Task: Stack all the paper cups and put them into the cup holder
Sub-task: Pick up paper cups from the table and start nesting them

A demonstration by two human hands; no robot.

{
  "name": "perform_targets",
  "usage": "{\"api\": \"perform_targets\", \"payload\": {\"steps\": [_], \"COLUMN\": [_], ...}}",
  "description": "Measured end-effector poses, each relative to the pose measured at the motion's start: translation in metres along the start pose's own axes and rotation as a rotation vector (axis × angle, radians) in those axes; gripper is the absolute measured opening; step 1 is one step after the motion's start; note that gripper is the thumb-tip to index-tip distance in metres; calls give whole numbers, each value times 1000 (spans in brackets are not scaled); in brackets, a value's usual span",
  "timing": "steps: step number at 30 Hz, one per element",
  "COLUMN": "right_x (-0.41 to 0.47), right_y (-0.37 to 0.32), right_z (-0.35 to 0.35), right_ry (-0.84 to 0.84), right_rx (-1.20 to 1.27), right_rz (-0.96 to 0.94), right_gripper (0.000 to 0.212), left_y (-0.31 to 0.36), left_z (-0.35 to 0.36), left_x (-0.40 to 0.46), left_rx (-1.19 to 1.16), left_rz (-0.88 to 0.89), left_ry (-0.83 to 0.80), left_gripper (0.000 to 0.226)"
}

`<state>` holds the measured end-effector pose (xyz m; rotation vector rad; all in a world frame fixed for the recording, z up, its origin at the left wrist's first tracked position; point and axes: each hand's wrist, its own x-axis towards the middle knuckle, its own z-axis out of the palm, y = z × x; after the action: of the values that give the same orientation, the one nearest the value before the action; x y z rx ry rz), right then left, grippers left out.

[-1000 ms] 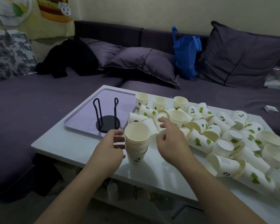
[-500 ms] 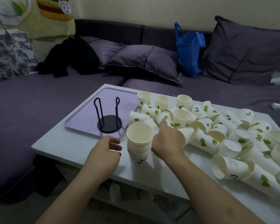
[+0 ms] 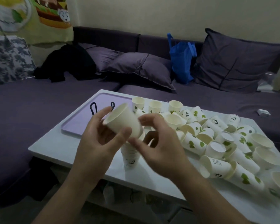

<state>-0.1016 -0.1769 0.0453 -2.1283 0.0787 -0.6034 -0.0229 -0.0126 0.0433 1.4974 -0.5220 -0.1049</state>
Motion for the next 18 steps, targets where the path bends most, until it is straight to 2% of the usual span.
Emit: {"api": "perform_targets", "payload": {"steps": [2,4,7,9,13,18], "right_x": [-4,-3,6,13,22,18], "right_y": [0,9,42,68,105,117], "right_z": [1,-5,-20,-30,-31,-22], "right_ry": [-114,-101,145,236,143,138], "right_rx": [-23,-87,-359,-561,-735,-799], "right_rz": [-53,-36,122,273,494,522], "right_gripper": [50,47,34,33,41,38], "left_y": [2,1,-3,-5,-6,-8], "left_z": [2,1,-6,-9,-6,-4], "left_x": [-4,-4,-2,-3,-5,-6], "left_rx": [32,58,57,60,46,71], "left_rz": [46,53,32,25,26,26], "left_ry": [48,94,116,113,53,-4], "left_gripper": [67,67,69,69,53,53]}}
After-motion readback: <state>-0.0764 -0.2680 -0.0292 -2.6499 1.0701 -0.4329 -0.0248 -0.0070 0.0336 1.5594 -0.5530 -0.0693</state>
